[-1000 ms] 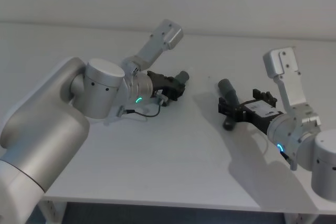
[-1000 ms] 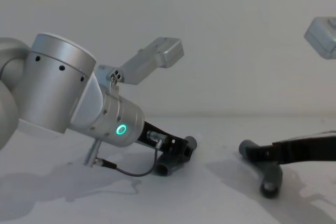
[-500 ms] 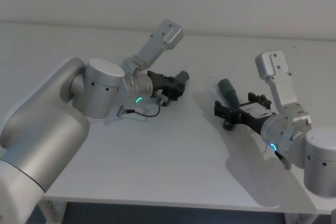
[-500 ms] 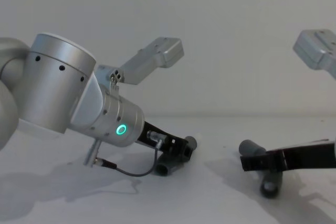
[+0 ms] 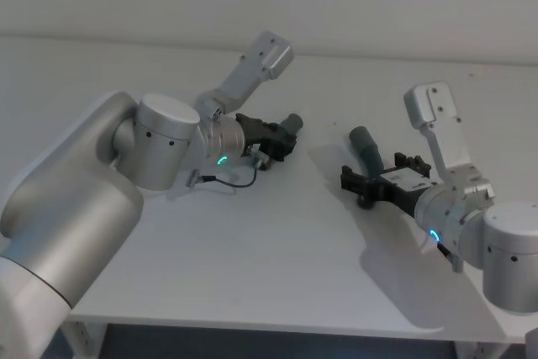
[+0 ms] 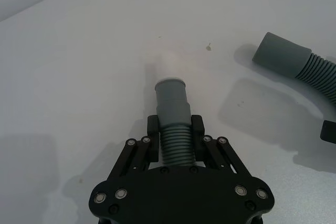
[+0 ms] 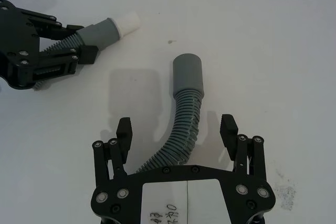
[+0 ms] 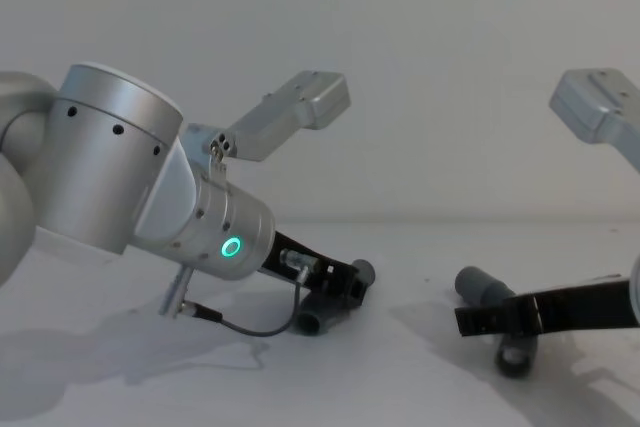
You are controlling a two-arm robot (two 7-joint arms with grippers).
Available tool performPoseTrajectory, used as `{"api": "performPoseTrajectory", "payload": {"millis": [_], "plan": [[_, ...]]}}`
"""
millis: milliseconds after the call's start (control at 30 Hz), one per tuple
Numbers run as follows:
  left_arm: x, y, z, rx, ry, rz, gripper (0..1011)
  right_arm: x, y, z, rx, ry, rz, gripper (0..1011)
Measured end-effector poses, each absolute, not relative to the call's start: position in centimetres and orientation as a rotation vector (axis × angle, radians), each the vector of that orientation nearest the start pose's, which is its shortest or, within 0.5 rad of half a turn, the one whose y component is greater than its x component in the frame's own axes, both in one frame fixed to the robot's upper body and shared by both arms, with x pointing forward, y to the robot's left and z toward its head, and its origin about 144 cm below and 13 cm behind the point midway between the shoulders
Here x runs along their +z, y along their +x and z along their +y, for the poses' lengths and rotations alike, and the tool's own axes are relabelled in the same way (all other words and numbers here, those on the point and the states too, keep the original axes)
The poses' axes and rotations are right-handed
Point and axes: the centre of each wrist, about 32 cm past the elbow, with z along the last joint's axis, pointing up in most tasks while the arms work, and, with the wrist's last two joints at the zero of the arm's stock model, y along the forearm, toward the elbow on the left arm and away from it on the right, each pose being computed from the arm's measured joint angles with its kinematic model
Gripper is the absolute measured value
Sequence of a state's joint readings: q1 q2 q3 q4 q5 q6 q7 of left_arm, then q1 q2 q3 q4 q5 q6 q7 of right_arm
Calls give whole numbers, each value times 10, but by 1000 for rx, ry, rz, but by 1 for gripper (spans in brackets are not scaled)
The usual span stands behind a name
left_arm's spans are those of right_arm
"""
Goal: Use both hands to pick up one end of the pipe from the table, align the ends, and insert them.
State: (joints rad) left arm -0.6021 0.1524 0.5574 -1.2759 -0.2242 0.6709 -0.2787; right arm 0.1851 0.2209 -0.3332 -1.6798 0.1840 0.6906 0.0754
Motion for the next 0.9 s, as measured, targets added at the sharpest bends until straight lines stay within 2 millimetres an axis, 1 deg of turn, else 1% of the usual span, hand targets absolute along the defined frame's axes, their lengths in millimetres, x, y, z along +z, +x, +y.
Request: {"api": "performPoseTrajectory", "payload": {"millis": [433,567,633,667,733,767,867,900], "plan": [[1246,582,125,873,528,185,347,1216,488,-181,-1148,-479,251,1001],[1246,582,125,873,528,185,347,1216,489,-181,-1148,-483,253,969],[1246,582,125,873,528,185,347,1216,489,-181,-1147,-484,254,908],[1246,582,125,873,528,185,347,1216,489,-181,-1147,-485,254,908],[1246,582,125,873,528,185,347,1216,489,-181,-1147,-486,255,841],[1246,582,125,873,528,185,347,1216,489,-181,-1147,-487,255,792],[1246,582,125,873,528,185,347,1216,489,-181,-1147,-488,256,738],[1246,582,125,873,528,185,347,1216,489,-181,-1147,-488,256,685]]}}
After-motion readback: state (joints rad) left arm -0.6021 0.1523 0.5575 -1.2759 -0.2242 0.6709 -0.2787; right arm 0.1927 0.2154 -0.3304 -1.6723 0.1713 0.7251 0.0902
